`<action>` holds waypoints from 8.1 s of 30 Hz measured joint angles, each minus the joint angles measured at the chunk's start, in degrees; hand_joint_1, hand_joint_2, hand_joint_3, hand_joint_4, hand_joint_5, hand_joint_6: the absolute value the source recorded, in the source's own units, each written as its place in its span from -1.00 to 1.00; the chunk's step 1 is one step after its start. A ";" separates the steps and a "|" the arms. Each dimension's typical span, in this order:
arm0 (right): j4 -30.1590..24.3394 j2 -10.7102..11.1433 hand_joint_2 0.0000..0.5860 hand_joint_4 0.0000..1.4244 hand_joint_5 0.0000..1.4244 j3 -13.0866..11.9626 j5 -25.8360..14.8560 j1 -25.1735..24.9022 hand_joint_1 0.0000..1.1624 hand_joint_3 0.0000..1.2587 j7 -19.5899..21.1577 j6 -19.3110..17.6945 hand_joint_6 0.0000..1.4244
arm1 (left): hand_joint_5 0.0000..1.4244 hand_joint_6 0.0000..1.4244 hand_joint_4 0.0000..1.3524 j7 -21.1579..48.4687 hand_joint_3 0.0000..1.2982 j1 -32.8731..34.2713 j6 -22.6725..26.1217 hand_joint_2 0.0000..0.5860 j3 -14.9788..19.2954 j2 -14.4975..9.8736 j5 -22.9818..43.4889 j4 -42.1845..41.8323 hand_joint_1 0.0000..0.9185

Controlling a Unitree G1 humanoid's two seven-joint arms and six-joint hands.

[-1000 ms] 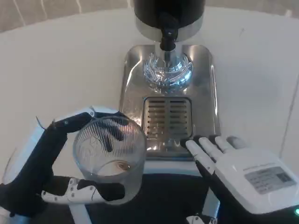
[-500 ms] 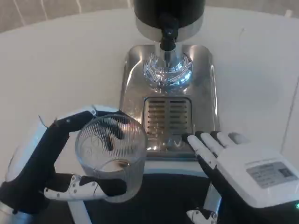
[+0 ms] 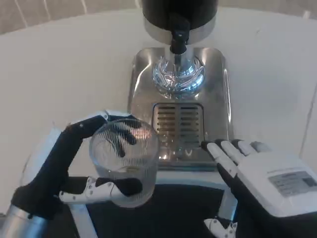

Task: Grasp the cup under the faucet to collect the drink, then remove the cup.

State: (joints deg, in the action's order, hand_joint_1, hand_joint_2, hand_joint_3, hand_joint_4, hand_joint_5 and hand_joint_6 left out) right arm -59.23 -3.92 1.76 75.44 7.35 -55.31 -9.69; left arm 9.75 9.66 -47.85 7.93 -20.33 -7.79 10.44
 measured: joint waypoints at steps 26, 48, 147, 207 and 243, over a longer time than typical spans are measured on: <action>0.00 -0.03 0.58 -1.00 -1.00 -0.72 0.16 -0.08 -0.44 -1.00 -3.11 0.14 -1.00 | 0.84 -0.27 0.68 -19.75 0.47 19.13 0.03 -0.86 -5.67 3.28 -15.26 27.37 0.24; 0.00 -0.04 0.58 -1.00 -1.00 -3.53 -1.48 0.13 -0.45 -1.00 -4.14 0.45 -1.00 | 0.83 -0.28 0.68 -33.74 0.47 32.93 3.35 -0.86 -14.03 6.94 -20.21 45.18 0.24; 0.00 -0.31 0.58 -1.00 -1.00 -8.07 -11.83 -4.28 -0.50 -0.99 3.87 10.38 -0.98 | -0.79 -0.77 -0.93 -26.51 -0.92 18.54 -3.27 -0.81 -12.67 -13.42 -15.15 28.18 -0.80; 18.25 13.50 0.57 -1.00 -1.00 2.09 -49.84 -45.01 -0.92 -1.00 22.65 59.28 -0.96 | -0.80 -0.77 -0.87 -9.82 -0.82 -6.78 -4.45 -0.77 0.35 -21.94 -12.96 4.69 -0.83; 22.90 26.16 0.52 -1.00 -1.00 11.09 -59.45 -52.87 -1.00 -1.00 26.70 59.35 -1.00 | -0.78 -0.77 -0.85 -9.51 -0.80 -6.07 -1.76 -0.76 0.37 -21.55 -12.94 3.99 -0.83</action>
State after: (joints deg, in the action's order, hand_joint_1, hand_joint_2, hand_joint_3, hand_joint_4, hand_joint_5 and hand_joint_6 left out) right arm -36.33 22.24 12.85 15.99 -45.53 -28.61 49.66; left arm 0.24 3.60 -49.61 8.31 -41.88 -20.73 14.44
